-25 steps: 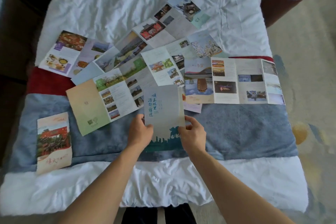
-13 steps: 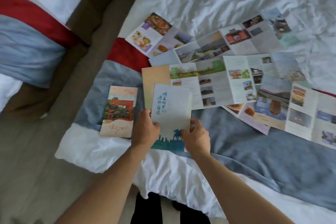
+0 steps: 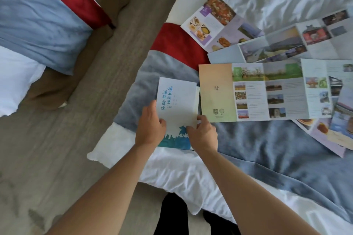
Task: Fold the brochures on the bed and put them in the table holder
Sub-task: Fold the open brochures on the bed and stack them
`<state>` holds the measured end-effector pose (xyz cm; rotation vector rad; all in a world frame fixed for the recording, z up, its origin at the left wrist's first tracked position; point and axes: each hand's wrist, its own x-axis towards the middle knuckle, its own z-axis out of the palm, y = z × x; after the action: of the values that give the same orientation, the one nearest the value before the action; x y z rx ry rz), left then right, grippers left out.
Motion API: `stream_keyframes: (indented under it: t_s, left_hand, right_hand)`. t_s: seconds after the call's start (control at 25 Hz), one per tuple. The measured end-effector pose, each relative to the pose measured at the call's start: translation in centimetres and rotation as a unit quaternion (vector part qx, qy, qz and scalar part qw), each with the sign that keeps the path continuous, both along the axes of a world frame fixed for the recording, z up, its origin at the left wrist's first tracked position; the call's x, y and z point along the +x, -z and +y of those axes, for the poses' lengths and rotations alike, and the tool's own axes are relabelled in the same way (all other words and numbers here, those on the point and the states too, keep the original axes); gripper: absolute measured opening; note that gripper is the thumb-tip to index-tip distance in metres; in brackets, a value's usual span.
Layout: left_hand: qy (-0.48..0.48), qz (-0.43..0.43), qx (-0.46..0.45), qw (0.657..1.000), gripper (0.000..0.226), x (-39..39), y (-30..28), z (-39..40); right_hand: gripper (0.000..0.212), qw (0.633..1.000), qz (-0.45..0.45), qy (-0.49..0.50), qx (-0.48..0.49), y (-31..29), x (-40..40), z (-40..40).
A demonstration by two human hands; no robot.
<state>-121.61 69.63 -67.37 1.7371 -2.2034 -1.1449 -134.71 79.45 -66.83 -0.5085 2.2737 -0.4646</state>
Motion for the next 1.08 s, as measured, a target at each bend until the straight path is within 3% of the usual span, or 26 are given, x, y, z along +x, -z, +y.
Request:
stream_keyframes:
  t_s: [0.16, 0.4, 0.48, 0.6, 0.72, 1.08]
  left_hand:
    - [0.002, -0.018, 0.009, 1.000, 0.074, 0.9, 1.7, -1.1]
    - [0.030, -0.035, 0.024, 0.999, 0.064, 1.6, 3.1, -1.4]
    - [0.064, -0.063, -0.036, 0.995, 0.064, 1.7, 2.8, -1.5]
    - [0.216, -0.096, -0.151, 0.960, 0.066, 1.6, 2.6, -1.6]
    - [0.282, -0.124, -0.141, 0.941, 0.064, 1.0, 3.1, -1.8]
    - [0.288, -0.177, -0.099, 0.936, 0.069, -0.3, 5.5, -1.9]
  right_hand:
    - [0.031, 1.000, -0.008, -0.003, 0.025, 1.5, 1.1, -1.2]
    - [0.036, 0.998, -0.014, -0.026, 0.056, 2.1, 1.6, -1.5]
    - [0.041, 0.993, 0.066, -0.073, 0.064, 1.7, 2.1, -1.5]
    - [0.058, 0.956, 0.183, -0.230, 0.007, 1.6, 2.8, -1.8]
    - [0.059, 0.920, 0.188, -0.345, -0.006, 2.5, 3.2, -2.5]
    - [0.056, 0.899, 0.195, -0.391, 0.029, 5.2, 2.5, -3.8]
